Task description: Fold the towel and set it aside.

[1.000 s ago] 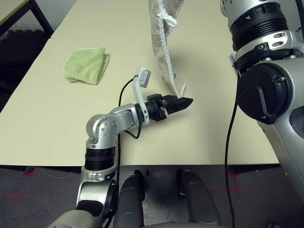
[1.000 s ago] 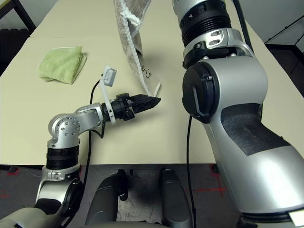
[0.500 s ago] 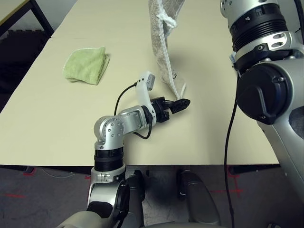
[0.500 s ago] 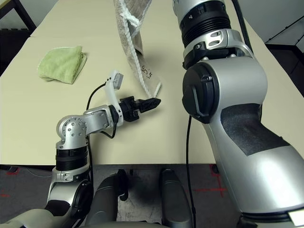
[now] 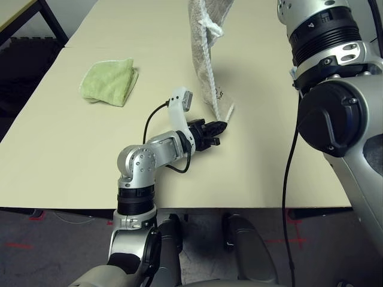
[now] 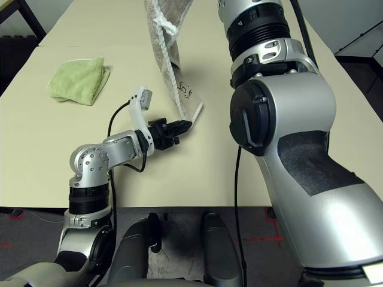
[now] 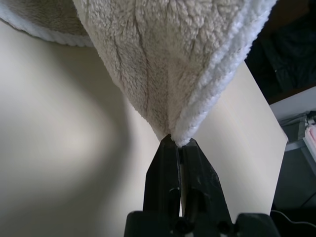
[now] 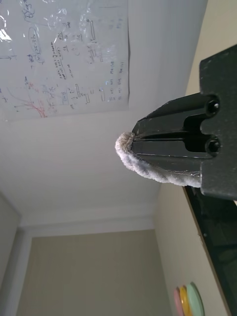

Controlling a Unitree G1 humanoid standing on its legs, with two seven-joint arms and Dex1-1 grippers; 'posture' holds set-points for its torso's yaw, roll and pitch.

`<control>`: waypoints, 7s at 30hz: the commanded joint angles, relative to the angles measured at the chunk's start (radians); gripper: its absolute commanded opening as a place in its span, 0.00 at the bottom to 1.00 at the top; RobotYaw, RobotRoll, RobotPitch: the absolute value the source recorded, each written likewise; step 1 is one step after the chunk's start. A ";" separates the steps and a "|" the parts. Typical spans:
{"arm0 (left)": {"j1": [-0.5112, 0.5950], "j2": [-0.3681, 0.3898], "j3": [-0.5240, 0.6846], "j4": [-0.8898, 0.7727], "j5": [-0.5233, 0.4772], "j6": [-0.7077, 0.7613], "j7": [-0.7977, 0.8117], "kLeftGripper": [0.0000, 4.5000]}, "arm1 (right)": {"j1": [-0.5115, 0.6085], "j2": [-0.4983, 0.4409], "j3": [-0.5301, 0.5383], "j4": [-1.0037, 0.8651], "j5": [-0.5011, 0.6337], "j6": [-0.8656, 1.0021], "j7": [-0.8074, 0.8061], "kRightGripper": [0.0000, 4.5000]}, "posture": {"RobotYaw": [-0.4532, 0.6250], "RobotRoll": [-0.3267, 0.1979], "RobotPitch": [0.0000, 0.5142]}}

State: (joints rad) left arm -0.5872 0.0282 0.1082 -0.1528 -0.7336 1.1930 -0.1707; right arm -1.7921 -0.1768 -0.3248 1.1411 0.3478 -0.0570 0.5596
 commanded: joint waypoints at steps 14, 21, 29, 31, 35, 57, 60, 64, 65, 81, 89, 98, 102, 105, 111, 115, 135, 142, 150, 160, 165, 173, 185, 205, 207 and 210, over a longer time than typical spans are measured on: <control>-0.095 0.622 0.092 0.114 0.231 -0.297 -0.207 0.00 | 0.410 -0.342 -0.011 -0.274 0.063 0.211 0.273 0.00 | 0.35 0.62 0.40; -0.263 0.685 0.062 0.330 0.332 -0.459 -0.290 0.00 | 0.698 -0.521 0.083 -0.578 0.145 0.578 0.573 0.00 | 0.34 0.62 0.41; -0.246 0.827 -0.042 0.262 0.173 -0.236 -0.715 0.00 | 0.819 -0.750 0.304 -0.643 0.040 0.655 0.853 0.00 | 0.33 0.62 0.40; -0.204 0.884 -0.078 0.233 0.158 -0.206 -0.812 0.00 | 0.843 -0.813 0.402 -0.601 -0.074 0.543 0.923 0.00 | 0.34 0.62 0.41; -0.155 0.966 -0.140 0.236 0.205 -0.255 -0.923 0.00 | 0.834 -0.837 0.494 -0.503 -0.202 0.379 0.972 0.00 | 0.34 0.62 0.42; -0.591 0.692 0.019 1.011 0.592 -1.432 -0.278 0.00 | 0.408 -0.526 0.325 0.103 -0.468 -0.465 -0.282 0.00 | 0.34 0.62 0.45; -0.553 0.681 0.029 0.998 0.577 -1.572 -0.350 0.00 | 0.427 -0.514 0.288 0.102 -0.432 -0.525 -0.199 0.00 | 0.34 0.62 0.45; -0.445 0.721 -0.036 0.919 0.548 -1.423 -0.643 0.00 | 0.474 -0.531 0.299 0.120 -0.428 -0.458 0.011 0.00 | 0.34 0.62 0.45; -0.414 0.744 -0.062 0.887 0.550 -1.336 -0.711 0.00 | 0.485 -0.538 0.304 0.122 -0.430 -0.436 0.056 0.00 | 0.34 0.62 0.45; -0.187 1.003 -0.277 0.583 0.590 -0.779 -1.300 0.00 | 0.605 -0.625 0.454 0.095 -0.509 -0.254 0.896 0.00 | 0.34 0.62 0.44; -0.201 1.160 -0.501 0.524 0.489 -0.720 -1.444 0.00 | 0.604 -0.680 0.625 0.061 -0.573 -0.254 1.055 0.00 | 0.33 0.62 0.44; -0.286 1.265 -0.713 0.429 0.296 -0.680 -1.444 0.00 | 0.552 -0.722 0.746 0.095 -0.664 -0.348 1.055 0.00 | 0.33 0.62 0.44; -0.355 1.212 -0.741 0.467 0.295 -0.669 -1.444 0.00 | 0.552 -0.735 0.777 0.104 -0.664 -0.359 1.055 0.00 | 0.33 0.62 0.44; -0.417 1.155 -0.760 0.543 0.343 -0.689 -1.444 0.00 | 0.554 -0.732 0.758 0.098 -0.659 -0.361 1.054 0.00 | 0.33 0.62 0.43; -0.530 1.076 -0.807 0.687 0.406 -0.762 -1.444 0.00 | 0.551 -0.712 0.688 0.105 -0.648 -0.366 0.888 0.00 | 0.32 0.62 0.43; -0.573 0.993 -0.753 0.814 0.477 -0.851 -1.444 0.00 | 0.564 -0.712 0.634 0.116 -0.625 -0.358 0.815 0.00 | 0.32 0.62 0.42; -0.586 0.889 -0.626 0.944 0.605 -0.908 -1.444 0.00 | 0.611 -0.709 0.539 0.114 -0.600 -0.343 0.791 0.00 | 0.32 0.62 0.41; -0.648 0.835 -0.466 1.112 0.649 -0.931 -1.240 0.00 | 0.552 -0.608 0.383 0.127 -0.486 -0.241 0.556 0.00 | 0.32 0.62 0.41; -0.828 0.706 -0.044 1.348 0.586 -1.434 -0.266 0.00 | 0.405 -0.479 0.123 0.136 -0.320 -0.287 -0.026 0.00 | 0.33 0.62 0.43; -0.704 0.748 -0.069 1.330 0.673 -1.546 -0.610 0.00 | 0.486 -0.486 0.168 0.132 -0.338 -0.384 0.270 0.00 | 0.33 0.62 0.43; -0.538 0.838 -0.228 1.211 0.760 -1.322 -1.046 0.00 | 0.542 -0.531 0.319 0.132 -0.463 -0.359 0.492 0.00 | 0.34 0.62 0.44; -0.460 0.946 -0.347 1.076 0.873 -1.174 -1.280 0.00 | 0.558 -0.596 0.487 0.126 -0.597 -0.472 0.721 0.00 | 0.33 0.62 0.44; -0.378 1.030 -0.471 0.895 0.726 -1.042 -1.444 0.00 | 0.588 -0.599 0.504 0.107 -0.583 -0.539 0.877 0.00 | 0.32 0.62 0.44; -0.375 1.251 -0.719 0.486 0.441 -0.713 -1.444 0.00 | 0.561 -0.618 0.531 0.128 -0.627 -0.597 0.851 0.00 | 0.33 0.62 0.43; -0.396 1.244 -0.742 0.504 0.455 -0.736 -1.444 0.00 | 0.560 -0.628 0.520 0.128 -0.618 -0.596 0.839 0.00 | 0.32 0.62 0.42; -0.428 1.239 -0.781 0.518 0.447 -0.743 -1.444 0.00 | 0.561 -0.645 0.510 0.128 -0.608 -0.605 0.829 0.00 | 0.32 0.62 0.41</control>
State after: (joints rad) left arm -1.0080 1.2634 -0.6387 0.3537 -0.2927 0.4578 -1.6072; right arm -1.2297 -0.7883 0.2041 1.2601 -0.2717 -0.6524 1.3898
